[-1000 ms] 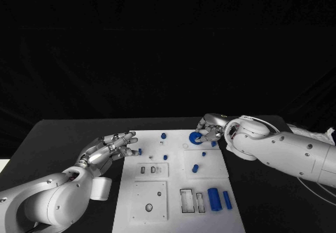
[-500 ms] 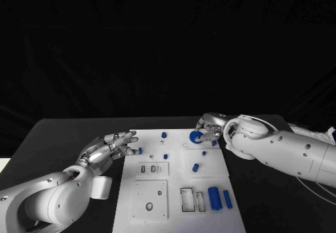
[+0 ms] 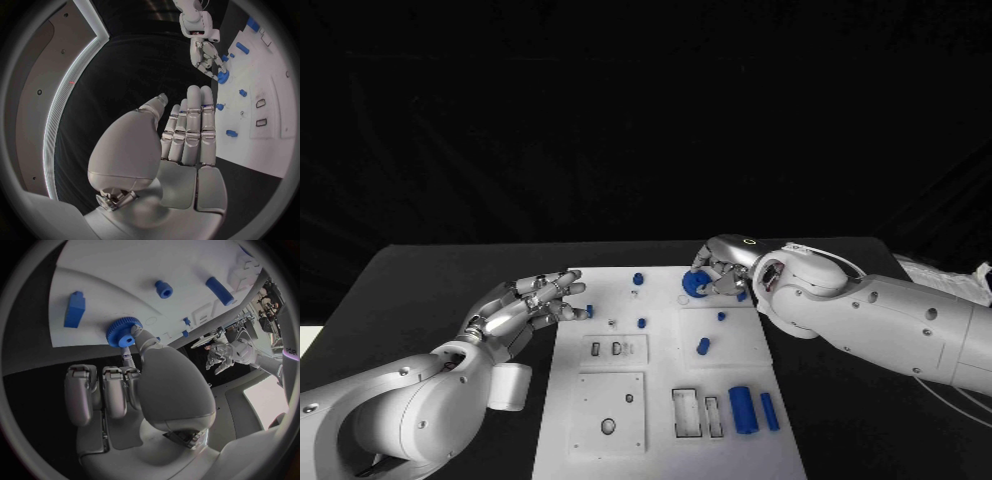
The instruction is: Assemble the parts on the task board
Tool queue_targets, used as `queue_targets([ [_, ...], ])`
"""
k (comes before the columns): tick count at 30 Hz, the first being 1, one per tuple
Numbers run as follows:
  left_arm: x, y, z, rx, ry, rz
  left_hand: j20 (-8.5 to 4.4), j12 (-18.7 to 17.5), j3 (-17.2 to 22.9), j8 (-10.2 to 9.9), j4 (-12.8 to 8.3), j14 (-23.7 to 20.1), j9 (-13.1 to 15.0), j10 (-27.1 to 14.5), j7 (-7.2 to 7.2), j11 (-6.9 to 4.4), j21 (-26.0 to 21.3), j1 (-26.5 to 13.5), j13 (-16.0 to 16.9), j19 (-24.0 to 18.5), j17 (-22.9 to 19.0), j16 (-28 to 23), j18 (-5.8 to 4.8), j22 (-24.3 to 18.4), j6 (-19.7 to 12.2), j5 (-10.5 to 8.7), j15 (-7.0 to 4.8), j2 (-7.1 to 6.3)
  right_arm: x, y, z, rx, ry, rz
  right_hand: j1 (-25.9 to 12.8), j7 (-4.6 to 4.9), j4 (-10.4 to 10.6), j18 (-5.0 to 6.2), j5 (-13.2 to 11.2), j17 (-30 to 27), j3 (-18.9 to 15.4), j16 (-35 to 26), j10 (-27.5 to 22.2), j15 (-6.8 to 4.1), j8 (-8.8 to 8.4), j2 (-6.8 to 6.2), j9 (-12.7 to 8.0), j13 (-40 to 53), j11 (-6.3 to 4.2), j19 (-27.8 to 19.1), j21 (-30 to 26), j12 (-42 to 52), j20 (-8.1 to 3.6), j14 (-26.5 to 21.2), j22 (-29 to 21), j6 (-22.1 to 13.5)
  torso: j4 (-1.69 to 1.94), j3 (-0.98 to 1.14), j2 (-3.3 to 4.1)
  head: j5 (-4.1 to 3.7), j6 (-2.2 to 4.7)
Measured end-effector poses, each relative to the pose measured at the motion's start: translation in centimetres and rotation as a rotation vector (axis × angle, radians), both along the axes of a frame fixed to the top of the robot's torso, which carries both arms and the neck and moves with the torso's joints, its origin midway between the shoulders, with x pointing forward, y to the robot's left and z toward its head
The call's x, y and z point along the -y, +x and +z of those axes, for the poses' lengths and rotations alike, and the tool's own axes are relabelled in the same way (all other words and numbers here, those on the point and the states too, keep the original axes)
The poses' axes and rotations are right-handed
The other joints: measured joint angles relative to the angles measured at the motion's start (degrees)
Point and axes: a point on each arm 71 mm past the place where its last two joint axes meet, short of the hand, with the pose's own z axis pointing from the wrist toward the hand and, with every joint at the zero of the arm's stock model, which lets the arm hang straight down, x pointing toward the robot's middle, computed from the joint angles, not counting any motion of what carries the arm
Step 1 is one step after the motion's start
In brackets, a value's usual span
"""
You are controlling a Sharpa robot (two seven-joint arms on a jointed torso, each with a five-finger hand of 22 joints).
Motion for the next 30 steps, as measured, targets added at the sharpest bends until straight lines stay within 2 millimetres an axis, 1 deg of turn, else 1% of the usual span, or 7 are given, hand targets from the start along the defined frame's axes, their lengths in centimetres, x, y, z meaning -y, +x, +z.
queue_targets([
  [2, 0.0, 0.0, 0.0, 0.0, 0.0, 0.0, 0.0, 0.0, 0.0, 0.0, 0.0, -0.07, 0.0, 0.0, 0.0, 0.0, 0.0, 0.0, 0.0, 0.0, 0.03, 0.0, 0.0, 0.02, 0.0, 0.0, -0.07, 0.0, -0.7, -0.4, 0.3, 0.015, 0.011, 0.02, -0.94, 0.0, 0.05, 0.0, 0.53, 0.0, 0.19, 0.0, 0.0, 0.0, 0.0, -0.15, 0.0, 0.0, 0.0, 0.0, 0.03, 0.0, 0.0, 0.0, 0.0, 0.0, 0.01, -0.01, -0.02, 0.04, 0.03],
  [5, 0.0, 0.0, 0.0, 0.0, 0.0, -0.001, 0.0, 0.0, 0.0, 0.0, 0.0, -0.07, 0.0, 0.0, 0.0, 0.0, 0.0, 0.0, 0.0, 0.0, 0.03, 0.0, 0.0, 0.02, 0.0, 0.0, -0.07, 0.0, -1.8, -0.8, 0.8, 0.038, 0.028, 0.046, -2.05, -0.01, 0.15, 0.0, 0.54, 0.0, 0.59, 0.0, 0.0, 0.0, -0.17, -0.08, 0.0, 0.0, 0.0, 0.0, 0.26, 0.0, 0.0, 0.0, 0.0, 0.01, 0.01, -0.02, -0.04, 0.13, 0.1],
  [9, 0.1, 0.0, 0.0, 0.0, -0.001, -0.002, 0.0, 0.0, 0.0, 0.0, 0.0, -0.07, 0.0, 0.0, 0.0, 0.0, 0.0, 0.0, 0.0, 0.0, 0.03, 0.0, 0.0, 0.02, 0.0, 0.0, -0.07, 0.0, -3.5, -1.3, 1.4, 0.069, 0.049, 0.084, -2.44, -0.01, 0.19, 0.0, 0.54, 0.0, 0.64, 0.0, 0.0, 0.0, -0.54, 0.21, 0.0, -0.01, 0.0, 0.0, 0.26, 0.0, 0.0, 0.0, -0.01, 0.01, 0.04, -0.06, -0.04, 0.31, 0.18],
  [16, 0.1, 0.0, 0.0, -0.001, -0.001, -0.004, 0.0, 0.0, 0.09, 0.0, -0.09, -0.07, 0.0, 0.0, 0.0, 0.0, 0.0, 0.0, 0.0, 0.0, 0.02, 0.0, 0.0, 0.02, 0.0, 0.0, -0.07, 0.0, -7.3, -1.8, 1.9, 0.126, 0.061, 0.162, -2.94, -0.02, 0.28, 0.0, 0.54, -0.01, 1.04, 0.0, 0.0, 0.0, -0.77, 0.1, -0.16, -0.01, 0.01, 0.0, 0.47, 0.0, 0.01, 0.0, -0.01, 0.02, 0.09, -0.09, -0.03, 0.65, 0.08],
  [21, 0.2, 0.0, 0.0, -0.001, -0.003, -0.007, 0.0, 0.0, 0.15, 0.0, -0.15, -0.07, 0.0, 0.0, 0.0, 0.0, 0.0, 0.0, 0.01, 0.0, 0.02, 0.0, 0.0, 0.01, 0.0, 0.0, -0.07, 0.0, -9.3, -1.6, 1.5, 0.15, 0.045, 0.193, -2.94, -0.02, 0.18, 0.0, 0.53, 0.04, 1.29, 0.0, 0.0, 0.01, -1.03, 0.09, -0.16, -0.01, 0.01, 0.0, 0.47, 0.0, 0.01, 0.0, -0.01, 0.03, 0.14, -0.09, -0.01, 0.87, 0.01],
  [25, 0.3, 0.0, 0.0, -0.001, -0.003, -0.008, 0.0, 0.0, 0.15, 0.0, -0.15, -0.07, 0.0, 0.0, -0.01, 0.0, 0.0, 0.0, 0.01, 0.0, 0.02, 0.0, 0.0, 0.01, 0.0, 0.0, -0.07, 0.0, -10.3, -1.4, 0.7, 0.152, 0.032, 0.205, -3.09, 0.04, 0.04, 0.0, 0.47, 0.04, 1.44, 0.0, 0.0, 0.01, -1.28, -0.06, -0.16, -0.02, 0.01, 0.0, 0.47, -0.01, 0.01, 0.0, -0.02, 0.09, 0.15, -0.09, 0.02, 1.01, -0.14],
  [30, 0.3, 0.0, 0.0, -0.001, -0.004, -0.01, 0.0, 0.0, 0.15, 0.0, -0.15, -0.07, 0.0, 0.0, 0.0, 0.0, 0.0, 0.0, 0.01, 0.0, 0.01, 0.0, 0.0, 0.01, 0.0, 0.0, -0.07, 0.0, -11.3, -1.2, -0.1, 0.149, 0.017, 0.214, -3.16, 0.05, -0.2, 0.0, -0.28, 0.03, 1.67, 0.0, 0.0, 0.01, -1.48, -0.14, -0.16, -0.02, 0.01, 0.0, 0.7, -0.01, 0.01, 0.0, -0.02, 0.13, 0.14, -0.07, 0.02, 1.18, -0.26],
])
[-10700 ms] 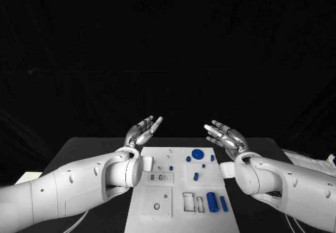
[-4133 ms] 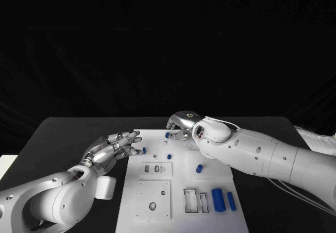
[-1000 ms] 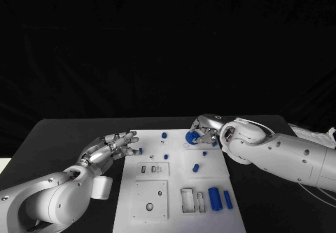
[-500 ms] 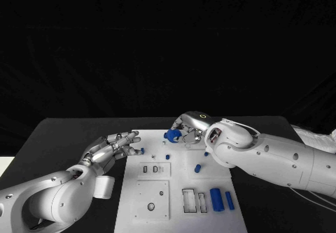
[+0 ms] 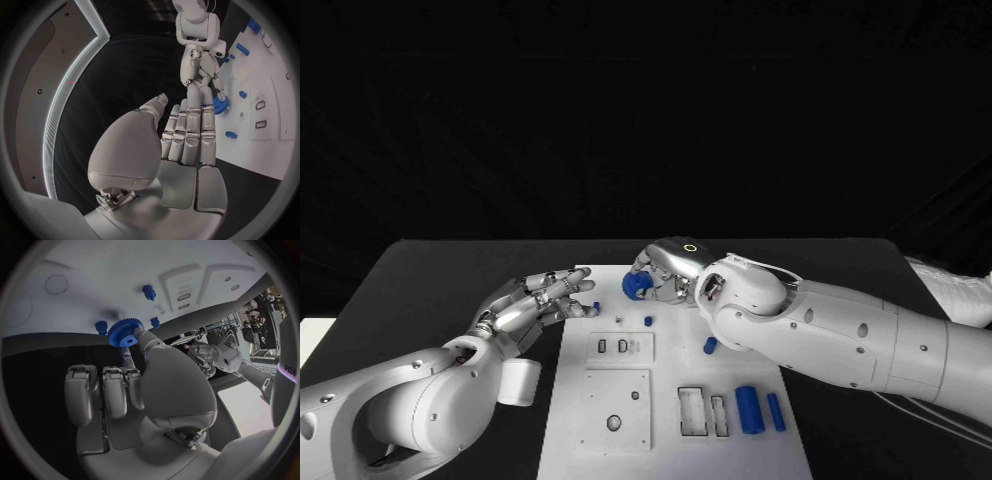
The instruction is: Assemble the parts on the task board
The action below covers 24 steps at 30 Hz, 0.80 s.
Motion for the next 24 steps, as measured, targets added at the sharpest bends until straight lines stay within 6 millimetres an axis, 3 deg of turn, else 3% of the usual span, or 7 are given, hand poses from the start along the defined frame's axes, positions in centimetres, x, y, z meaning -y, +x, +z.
queue_targets([
  [11, 0.0, 0.0, 0.0, 0.0, 0.0, -0.001, 0.0, 0.0, 0.0, 0.0, 0.0, 0.0, 0.0, 0.0, 0.0, 0.0, 0.0, 0.0, 0.0, 0.0, 0.0, 0.0, 0.0, 0.0, 0.0, 0.0, 0.0, 0.0, -0.06, 0.48, -0.79, -0.017, -0.045, -0.013, -1.05, 0.07, 0.0, 0.0, -1.55, -0.01, 0.46, 0.0, 0.0, 0.0, -0.27, -0.14, 0.0, 0.05, 0.0, 0.0, 0.0, 0.0, 0.0, 0.0, 0.05, 0.12, -0.16, 0.07, 0.03, 0.05, -0.15],
  [19, 0.0, 0.0, 0.0, -0.001, 0.0, -0.001, 0.0, 0.0, 0.0, 0.0, 0.0, 0.0, 0.0, 0.0, 0.0, 0.0, 0.0, 0.0, 0.0, 0.0, 0.0, 0.0, 0.0, -0.01, 0.0, 0.0, 0.0, 0.0, -0.01, 0.66, -0.89, -0.02, -0.064, -0.024, -1.97, -0.12, -0.13, 0.0, -1.96, -0.01, 0.6, 0.0, 0.0, 0.0, -0.51, -0.93, -0.17, 0.04, 0.0, 0.0, 0.0, 0.0, 0.0, 0.0, 0.04, 0.75, -0.18, 0.08, 0.03, -0.07, -0.2],
  [22, -0.01, 0.0, 0.0, -0.001, 0.0, -0.001, 0.0, 0.0, 0.0, 0.0, 0.0, 0.0, 0.0, 0.0, 0.0, 0.0, 0.0, 0.0, 0.0, 0.0, 0.04, 0.0, 0.0, -0.01, 0.0, 0.0, 0.0, 0.0, -0.02, 0.73, -0.91, -0.019, -0.067, -0.029, -2.95, -0.25, -0.16, 0.0, -3.39, -0.01, 0.64, 0.0, 0.0, 0.0, -1.44, -1.3, -0.41, 0.04, 0.0, 0.0, 0.0, 0.0, 0.0, 0.0, 0.04, 1.27, -0.17, 0.08, 0.03, -0.11, -0.19],
  [24, -0.01, 0.0, -0.01, -0.001, 0.0, -0.001, 0.0, 0.0, 0.0, 0.0, 0.0, 0.0, 0.0, 0.0, 0.0, 0.0, 0.0, 0.0, 0.0, 0.0, 0.04, 0.0, 0.0, -0.01, 0.0, 0.0, 0.0, 0.0, -0.02, 0.79, -0.94, -0.019, -0.069, -0.032, -4.48, -0.13, 0.4, 0.0, -6.6, -0.02, 0.15, 0.0, -0.03, 0.0, -2.28, -1.7, -0.41, 0.04, 0.52, 0.0, 0.0, 0.0, 0.0, 0.0, 0.03, 0.92, -0.17, 0.08, 0.03, -0.12, -0.18],
])
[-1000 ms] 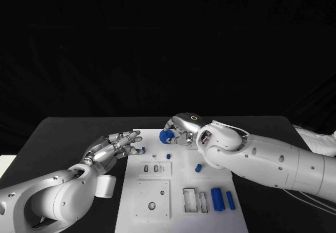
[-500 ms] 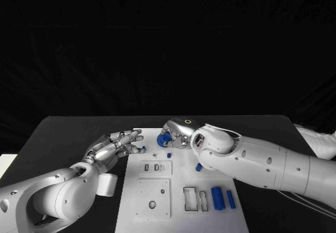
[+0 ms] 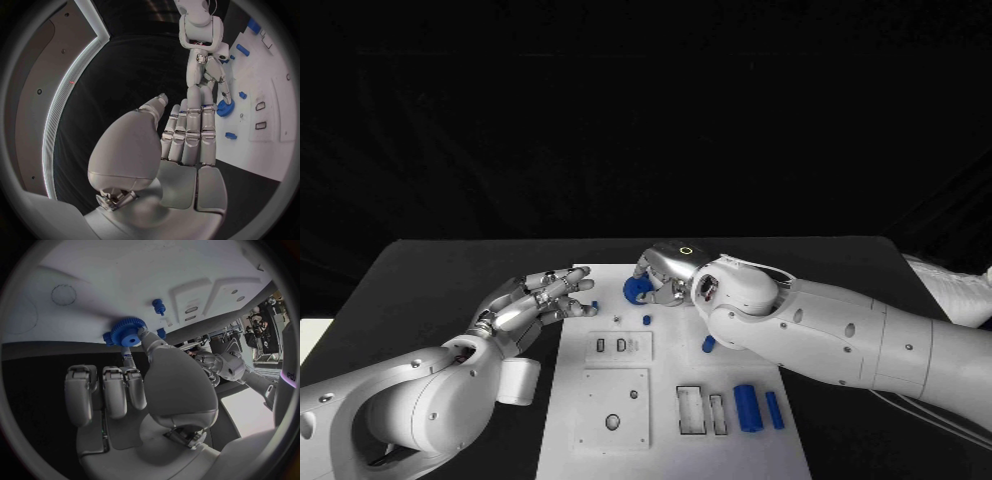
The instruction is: Assemble the parts on the task board
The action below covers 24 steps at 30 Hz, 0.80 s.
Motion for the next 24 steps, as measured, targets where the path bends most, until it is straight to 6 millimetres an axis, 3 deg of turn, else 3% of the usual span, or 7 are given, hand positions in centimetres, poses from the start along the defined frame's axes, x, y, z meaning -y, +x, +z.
queue_targets([
  [1, 0.0, 0.0, 0.0, 0.0, 0.0, 0.0, 0.0, 0.0, 0.0, 0.0, 0.0, 0.0, 0.0, 0.0, 0.0, 0.0, 0.0, 0.0, 0.0, 0.0, 0.0, 0.0, 0.0, 0.0, 0.0, 0.0, 0.0, 0.0, 0.01, 0.05, -0.05, -0.001, -0.002, -0.002, -1.23, 0.29, 0.86, 0.0, -1.99, 0.0, -0.75, 0.0, -0.02, 0.25, -0.64, -0.33, 0.11, 0.0, 0.26, 0.0, 0.0, -0.01, 0.05, -0.01, 0.0, -1.22, 0.0, 0.0, 0.0, -0.01, 0.02],
  [4, 0.0, 0.0, 0.0, 0.0, 0.0, 0.0, 0.0, 0.0, 0.0, 0.0, 0.0, 0.0, 0.0, 0.0, 0.0, 0.0, 0.0, 0.0, 0.0, 0.0, 0.0, 0.0, 0.0, 0.0, 0.0, 0.0, 0.0, 0.0, 0.0, 0.16, -0.33, -0.008, -0.009, -0.007, -4.47, 1.13, 4.42, 0.0, -3.36, 0.0, -3.16, 0.0, -0.07, 1.15, -1.88, -1.66, -0.26, 0.0, 1.25, -0.01, 0.0, -0.86, 1.08, -0.1, 0.0, -5.2, 0.0, 0.0, 0.01, -0.01, 0.04],
  [6, 0.0, 0.0, 0.0, 0.0, 0.0, 0.0, 0.0, 0.0, 0.0, 0.0, 0.0, 0.0, 0.0, 0.0, 0.0, 0.0, 0.0, 0.0, 0.0, 0.0, 0.0, 0.0, 0.0, 0.01, 0.0, 0.0, 0.0, 0.0, -0.07, 0.21, -0.47, -0.013, -0.013, -0.008, -6.44, 1.56, 8.05, 0.01, -2.96, 0.0, -5.74, 0.0, 0.0, 1.47, -1.88, -2.39, -0.28, -0.01, 1.56, -0.01, 0.0, -1.06, 1.25, -0.01, 0.0, -6.72, 0.01, 0.0, 0.01, -0.01, 0.04],
  [8, 0.0, 0.0, 0.0, 0.0, 0.0, -0.001, 0.0, 0.0, 0.0, 0.0, 0.0, 0.0, 0.0, 0.0, 0.0, 0.0, 0.0, 0.0, 0.0, 0.0, -0.01, 0.0, 0.0, 0.05, 0.0, 0.0, 0.0, 0.0, -0.18, 0.24, -0.57, -0.02, -0.017, -0.007, -8.59, 1.83, 10.86, 0.01, -0.57, -0.01, -8.3, 0.17, -0.08, 1.56, -1.88, -1.54, -0.2, -0.01, 1.64, 0.0, 0.0, -1.34, 1.87, -0.1, 0.0, -6.97, 0.04, 0.0, 0.01, -0.01, 0.02],
  [11, 0.01, 0.0, 0.0, -0.001, 0.0, -0.001, 0.0, 0.0, 0.0, 0.0, 0.0, 0.0, 0.0, 0.0, 0.0, 0.0, 0.0, 0.0, 0.0, 0.0, -0.01, 0.0, 0.0, 0.05, 0.0, 0.0, 0.0, 0.0, -0.23, 0.28, -0.74, -0.031, -0.026, -0.008, -13.11, 1.53, 11.5, 0.01, 3.22, -0.01, -11.86, 0.26, -0.08, 1.56, -1.87, 1.05, 0.12, -0.01, 1.64, 0.0, 0.26, -1.34, 1.87, -0.1, -0.01, -6.2, 0.07, 0.0, 0.01, -0.01, -0.03],
  [13, 0.01, 0.0, 0.0, -0.001, 0.0, -0.001, 0.0, 0.0, 0.0, 0.0, 0.0, 0.0, 0.0, 0.0, 0.0, 0.0, 0.0, 0.0, 0.0, 0.0, -0.01, 0.0, 0.0, 0.05, 0.0, 0.0, 0.0, 0.0, -0.19, 0.31, -0.84, -0.039, -0.032, -0.01, -14.23, 1.28, 11.54, 0.0, 3.94, -0.01, -13.09, 0.48, -0.08, 1.56, -1.87, 2.19, 0.15, -0.01, 1.64, 0.0, 0.26, -1.34, 1.87, -0.1, -0.01, -5.57, 0.07, 0.0, 0.0, 0.02, -0.05],
  [24, 0.01, 0.0, -0.01, -0.001, 0.0, -0.001, 0.0, 0.0, 0.0, 0.0, 0.0, -0.2, 0.0, 0.0, 0.0, 0.0, 0.0, 0.0, 0.0, 0.0, 0.05, 0.0, 0.0, 0.12, 0.0, 0.0, 0.2, 0.0, 0.19, 0.49, -0.85, -0.056, -0.038, -0.023, -15.27, 0.91, 11.45, 0.01, 6.02, -0.01, -14.89, 0.68, -0.08, 1.56, -1.62, 4.55, 0.27, -0.02, 1.64, 0.0, 0.28, -1.1, 1.86, -0.1, -0.02, -4.18, 0.0, -0.01, 0.0, -0.02, -0.09],
])
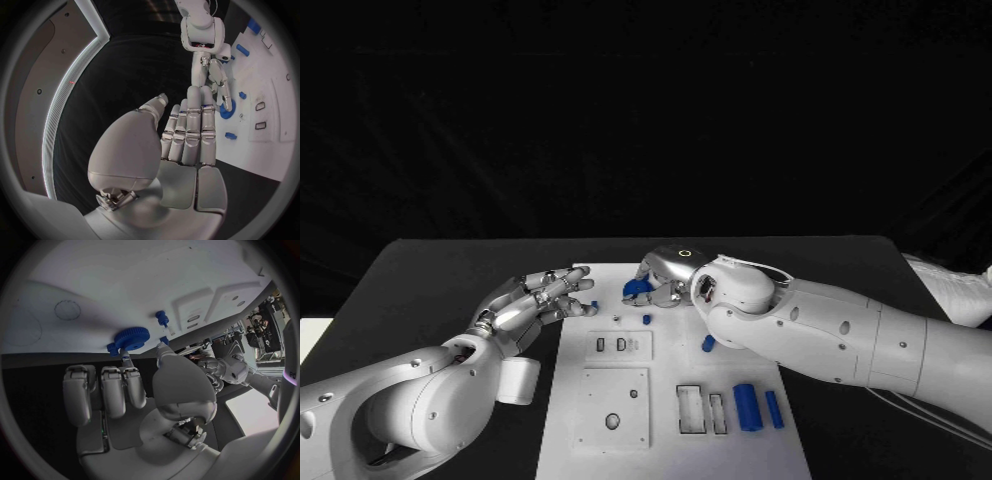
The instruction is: Assemble the parts on the task board
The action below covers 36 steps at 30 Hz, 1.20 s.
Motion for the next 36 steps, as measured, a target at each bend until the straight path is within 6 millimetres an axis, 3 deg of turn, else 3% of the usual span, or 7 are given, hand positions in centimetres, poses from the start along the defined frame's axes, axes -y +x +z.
queue_targets([
  [11, 0.0, 0.0, 0.0, -0.001, 0.001, 0.0, 0.0, 0.0, 0.0, 0.0, 0.0, 0.0, 0.0, 0.0, 0.0, 0.0, 0.2, 0.0, 0.0, -0.41, -0.01, 0.0, 0.01, -0.01, 0.0, 0.0, 0.0, 0.0, 1.4, -0.6, 0.4, 0.084, 0.141, 0.031, 4.84, 0.44, -0.75, 0.0, 1.27, 0.0, -1.07, 0.0, 0.0, 0.0, -0.15, 0.69, -0.25, -0.01, 0.0, 0.0, 0.34, -0.84, 0.0, 0.0, -0.01, -0.27, -0.13, 0.11, 0.01, -0.11, 0.34],
  [15, -0.1, 0.0, 0.0, -0.002, 0.001, 0.0, 0.0, 0.0, 0.0, 0.0, 0.0, 0.0, 0.0, 0.0, 0.0, 0.0, 0.2, 0.0, 0.0, -0.41, -0.01, 0.0, 0.0, -0.01, 0.0, 0.0, 0.0, 0.0, 3.0, -1.1, 1.3, 0.099, 0.242, 0.061, 7.78, 0.33, -1.72, 0.0, 1.63, -0.01, -1.48, 0.0, 0.0, 0.0, -0.15, 0.68, -0.25, -0.01, 0.0, 0.0, 0.34, -1.15, 0.0, 0.0, -0.01, -0.58, -0.16, 0.13, 0.01, -0.3, 0.52],
  [18, -0.1, 0.1, -0.1, -0.002, 0.002, 0.002, 0.0, 0.0, 0.0, 0.0, 0.0, 0.0, 0.0, 0.0, 0.0, 0.0, 0.2, 0.0, 0.0, -0.41, -0.01, 0.0, 0.0, -0.01, 0.0, 0.0, 0.0, 0.0, 5.3, -1.5, 1.7, 0.07, 0.304, 0.06, 11.02, 0.33, -3.74, 0.0, 1.6, -0.01, -1.2, 0.0, 0.0, 0.0, -0.15, 0.53, -0.25, -0.01, 0.0, 0.0, 0.34, -1.66, 0.0, 0.0, -0.01, -0.58, -0.17, 0.13, -0.03, -0.32, 0.54],
  [21, -0.2, 0.2, -0.1, -0.003, 0.003, 0.004, 0.0, 0.0, 0.0, 0.0, 0.0, 0.0, 0.0, 0.0, 0.0, 0.0, 0.2, 0.0, 0.0, -0.41, -0.01, 0.0, 0.0, -0.01, 0.0, 0.0, 0.0, 0.0, 8.3, -1.9, 1.9, 0.019, 0.364, 0.034, 15.51, 0.33, -7.09, 0.0, 0.04, -0.01, -0.41, 0.0, 0.0, 0.0, -0.15, 0.27, -0.25, -0.01, 0.0, 0.0, 0.13, -1.67, -0.01, 0.0, -0.02, -0.58, -0.29, 0.19, -0.12, -0.32, 0.59],
  [25, -0.4, 0.3, -0.2, -0.003, 0.006, 0.009, 0.0, 0.0, 0.0, 0.0, 0.0, 0.0, 0.0, 0.0, 0.0, 0.0, 0.2, 0.0, 0.0, -0.41, -0.02, 0.0, 0.0, 0.04, 0.0, 0.0, 0.0, 0.0, 12.3, -2.3, 1.9, -0.063, 0.432, -0.014, 19.31, 0.15, -10.56, 0.0, -1.55, -0.01, 0.25, 0.0, 0.0, 0.0, -0.15, -0.51, -0.25, -0.01, 0.0, 0.0, 0.13, -1.67, 0.0, 0.0, 0.03, -0.4, -0.67, 0.36, -0.23, -0.23, 0.81],
  [32, -0.6, 0.6, -0.3, -0.003, 0.009, 0.016, 0.0, 0.0, 0.16, 0.0, -0.16, 0.0, 0.0, 0.0, 0.0, 0.0, 0.2, 0.0, 0.0, -0.41, 0.0, 0.0, 0.0, 0.04, 0.0, 0.0, 0.0, 0.0, 18.3, -2.5, 1.7, -0.155, 0.514, -0.113, 21.68, 0.44, -13.79, 0.0, -1.64, 0.03, 0.83, 0.0, 0.0, 0.0, -0.14, -0.82, -0.25, -0.01, 0.0, 0.0, 0.13, -1.33, -0.01, 0.0, 0.03, -0.68, -1.24, 0.85, -0.35, -0.31, 0.96],
  [36, -0.7, 0.7, -0.4, -0.003, 0.01, 0.019, 0.0, 0.0, 0.17, 0.0, -0.17, 0.0, 0.0, 0.0, 0.0, 0.0, 0.2, 0.0, 0.0, -0.41, 0.04, 0.0, 0.0, 0.04, 0.0, 0.0, 0.0, 0.0, 20.8, -2.4, 1.5, -0.166, 0.526, -0.161, 21.92, 0.52, -14.25, 0.0, -1.39, 0.04, 0.96, 0.0, 0.0, 0.0, -0.14, -1.06, -0.25, -0.01, 0.0, 0.0, 0.13, -1.33, 0.0, 0.0, 0.02, -0.76, -1.52, 1.15, -0.42, -0.34, 0.91],
])
